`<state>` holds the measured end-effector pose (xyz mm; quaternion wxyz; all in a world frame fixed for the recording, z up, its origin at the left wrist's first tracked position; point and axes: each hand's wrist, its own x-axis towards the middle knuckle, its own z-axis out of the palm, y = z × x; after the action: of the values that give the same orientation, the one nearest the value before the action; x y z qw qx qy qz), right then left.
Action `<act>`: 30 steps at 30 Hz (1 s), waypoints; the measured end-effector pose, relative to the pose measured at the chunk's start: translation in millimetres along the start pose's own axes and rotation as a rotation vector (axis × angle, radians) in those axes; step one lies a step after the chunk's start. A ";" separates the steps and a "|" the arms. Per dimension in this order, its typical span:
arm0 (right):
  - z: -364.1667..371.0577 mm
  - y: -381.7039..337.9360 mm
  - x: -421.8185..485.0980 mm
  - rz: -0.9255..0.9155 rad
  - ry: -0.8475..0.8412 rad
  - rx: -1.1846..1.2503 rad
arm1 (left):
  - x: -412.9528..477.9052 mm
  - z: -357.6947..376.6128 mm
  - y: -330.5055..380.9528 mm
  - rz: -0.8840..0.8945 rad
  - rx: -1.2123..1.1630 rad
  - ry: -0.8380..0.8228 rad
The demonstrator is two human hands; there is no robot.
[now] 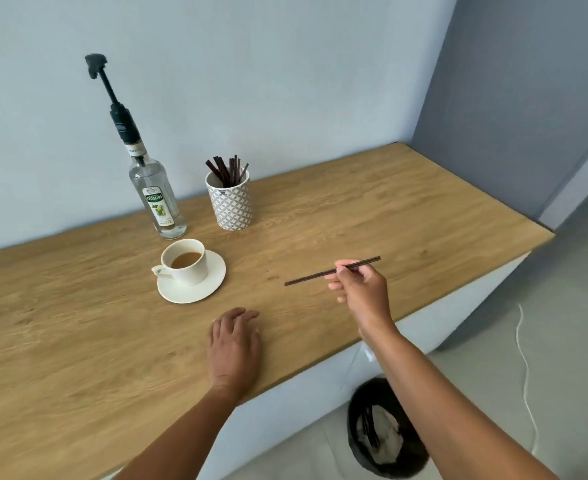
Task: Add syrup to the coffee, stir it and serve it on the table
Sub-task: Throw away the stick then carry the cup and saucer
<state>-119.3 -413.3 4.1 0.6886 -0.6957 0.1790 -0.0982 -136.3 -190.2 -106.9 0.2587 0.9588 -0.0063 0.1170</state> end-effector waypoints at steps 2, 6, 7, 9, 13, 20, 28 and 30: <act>-41.6 12.2 -5.0 0.037 0.047 0.007 | 2.9 18.9 28.1 0.043 -0.024 -0.039; -123.7 38.3 -18.7 0.101 0.160 -0.018 | 10.7 54.8 76.3 0.091 -0.043 -0.103; -143.1 45.8 -23.0 0.117 0.189 -0.029 | 12.2 63.3 86.0 0.086 -0.041 -0.119; -176.7 62.2 -31.5 0.142 0.237 -0.064 | 14.7 77.3 99.6 0.051 -0.003 -0.151; -218.7 100.4 -44.5 0.198 0.264 -0.249 | 15.9 92.2 105.1 0.021 0.097 -0.155; -234.9 161.2 -34.5 0.327 0.200 -0.522 | 12.4 89.6 105.2 0.035 0.132 -0.148; -219.0 174.5 -12.0 0.346 0.141 -0.588 | 13.3 91.0 103.3 0.040 0.149 -0.150; -213.9 171.2 -10.9 0.327 0.144 -0.584 | 13.9 90.9 102.7 0.044 0.150 -0.151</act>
<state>-230.7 -604.4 -157.8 0.4526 -0.8170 0.3569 0.0199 -110.2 -323.7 -129.2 0.1822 0.9812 -0.0381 0.0504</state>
